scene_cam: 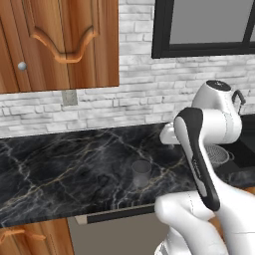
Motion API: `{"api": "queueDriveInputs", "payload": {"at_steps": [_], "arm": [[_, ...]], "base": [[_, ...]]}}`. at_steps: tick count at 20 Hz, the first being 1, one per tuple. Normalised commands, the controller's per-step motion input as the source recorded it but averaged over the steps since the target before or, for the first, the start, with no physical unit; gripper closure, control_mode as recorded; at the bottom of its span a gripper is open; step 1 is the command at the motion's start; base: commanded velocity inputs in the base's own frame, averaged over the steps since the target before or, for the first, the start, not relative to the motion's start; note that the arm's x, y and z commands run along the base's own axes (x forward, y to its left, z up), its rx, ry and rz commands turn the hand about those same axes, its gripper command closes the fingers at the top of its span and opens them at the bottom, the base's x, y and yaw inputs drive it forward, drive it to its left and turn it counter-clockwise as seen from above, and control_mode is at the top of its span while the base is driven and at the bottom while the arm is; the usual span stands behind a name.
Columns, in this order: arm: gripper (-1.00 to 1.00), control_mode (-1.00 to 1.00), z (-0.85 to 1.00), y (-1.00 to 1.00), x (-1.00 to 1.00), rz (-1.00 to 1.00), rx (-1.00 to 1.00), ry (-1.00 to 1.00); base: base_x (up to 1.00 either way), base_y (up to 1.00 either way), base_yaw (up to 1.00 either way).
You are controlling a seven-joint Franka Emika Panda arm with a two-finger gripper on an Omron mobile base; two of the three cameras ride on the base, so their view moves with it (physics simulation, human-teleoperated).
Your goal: Place the colander in the left basin and the glass cup in the right basin of the sink.
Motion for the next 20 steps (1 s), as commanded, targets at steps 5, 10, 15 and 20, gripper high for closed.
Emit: {"api": "queueDriveInputs", "payload": {"at_steps": [5, 10, 15, 20], "arm": [[-1.00, -1.00, -0.22, 0.04, 0.34, 0.17, -0.04, 0.00], [-1.00, -1.00, -0.21, 0.19, 0.13, 0.10, -0.07, 0.00], [-1.00, -1.00, -0.19, 0.16, 0.30, 0.05, -0.01, 0.04], [-1.00, -1.00, -0.19, 0.06, 0.35, 0.05, 0.00, 0.01]], "base": [[0.00, 0.00, 0.00], [0.00, 0.00, 0.00], [0.00, 0.00, 0.00], [0.00, 0.00, 0.00]]}}
